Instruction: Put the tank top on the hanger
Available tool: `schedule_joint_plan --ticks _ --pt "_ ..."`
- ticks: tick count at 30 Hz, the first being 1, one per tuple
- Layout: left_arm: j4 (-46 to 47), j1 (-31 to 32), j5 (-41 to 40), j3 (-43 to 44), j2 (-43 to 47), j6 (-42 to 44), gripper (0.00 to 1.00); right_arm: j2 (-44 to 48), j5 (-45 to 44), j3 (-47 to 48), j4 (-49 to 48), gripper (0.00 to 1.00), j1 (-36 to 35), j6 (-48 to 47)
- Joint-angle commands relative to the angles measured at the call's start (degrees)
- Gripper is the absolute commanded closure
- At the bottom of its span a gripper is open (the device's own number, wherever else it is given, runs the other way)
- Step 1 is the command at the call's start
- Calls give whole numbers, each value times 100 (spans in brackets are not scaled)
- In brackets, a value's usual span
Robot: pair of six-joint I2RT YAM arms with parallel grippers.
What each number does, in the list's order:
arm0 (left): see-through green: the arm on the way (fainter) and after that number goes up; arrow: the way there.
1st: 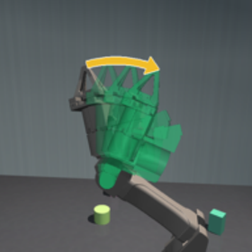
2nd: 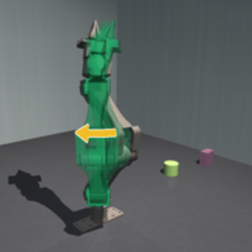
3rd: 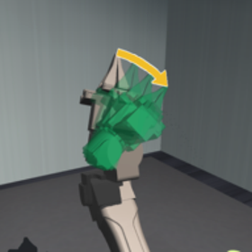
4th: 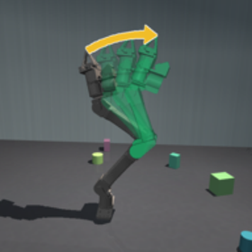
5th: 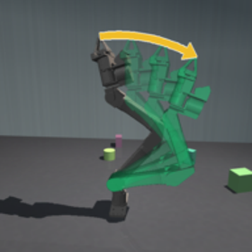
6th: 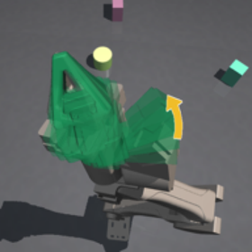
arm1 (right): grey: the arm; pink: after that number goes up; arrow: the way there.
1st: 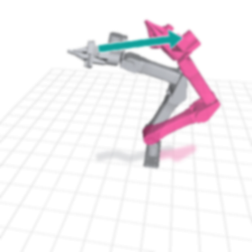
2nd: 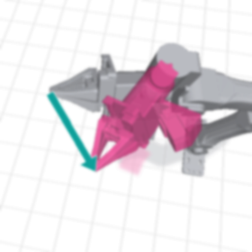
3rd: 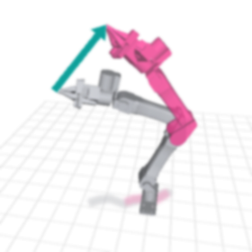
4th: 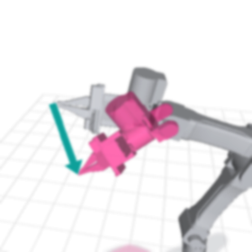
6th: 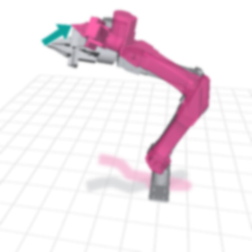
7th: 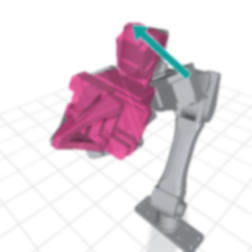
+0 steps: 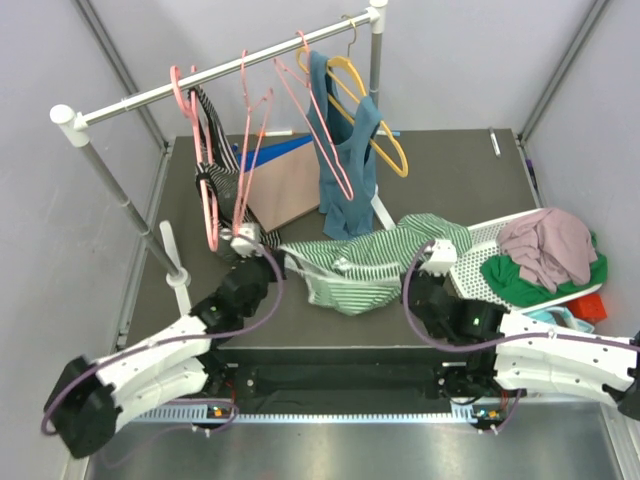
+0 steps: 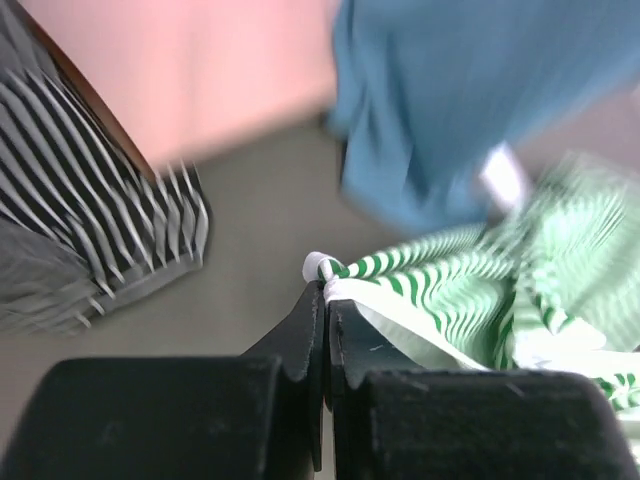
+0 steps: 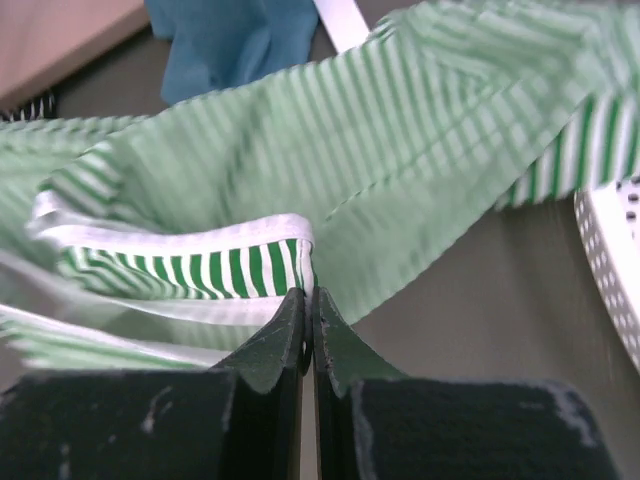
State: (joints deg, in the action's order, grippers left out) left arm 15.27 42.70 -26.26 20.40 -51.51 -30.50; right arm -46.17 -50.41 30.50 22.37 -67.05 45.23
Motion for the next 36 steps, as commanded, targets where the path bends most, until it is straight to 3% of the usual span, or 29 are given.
schedule_joint_plan --ticks 1,5,11,13,14,15,17,18,22,29,36 --pt "-665 2 -1057 -282 1562 79 100 -49 1058 105 -1647 100 1217 -1262" --pt "-1103 2 -644 -511 2145 -96 100 -418 1288 228 -1877 100 1361 -1351" --pt "-1439 10 -65 -537 1680 -298 100 -726 1674 -158 -1947 100 1361 -886" --pt "-1343 10 173 -529 1469 -290 97 -727 1745 -334 -1930 96 1361 -788" --pt "-1333 2 365 -520 1355 -281 92 -700 1806 -378 -1834 91 1361 -710" --pt "-1333 2 446 -468 1302 -264 72 -665 1833 -422 -1772 73 1361 -700" --pt "-1491 2 586 -371 1170 -202 51 -482 1920 -396 -1518 50 1352 -778" --pt "-1500 2 683 -249 1134 -167 34 -402 1999 -326 -1438 36 1352 -866" --pt "-2071 2 824 25 1064 96 14 107 2395 17 -1034 25 1238 -1446" --pt "-1905 2 789 -264 1204 308 9 820 3369 816 -682 23 1018 -2334" --pt "-1377 2 1106 -652 1591 387 8 189 3811 2510 -628 23 913 -2932"
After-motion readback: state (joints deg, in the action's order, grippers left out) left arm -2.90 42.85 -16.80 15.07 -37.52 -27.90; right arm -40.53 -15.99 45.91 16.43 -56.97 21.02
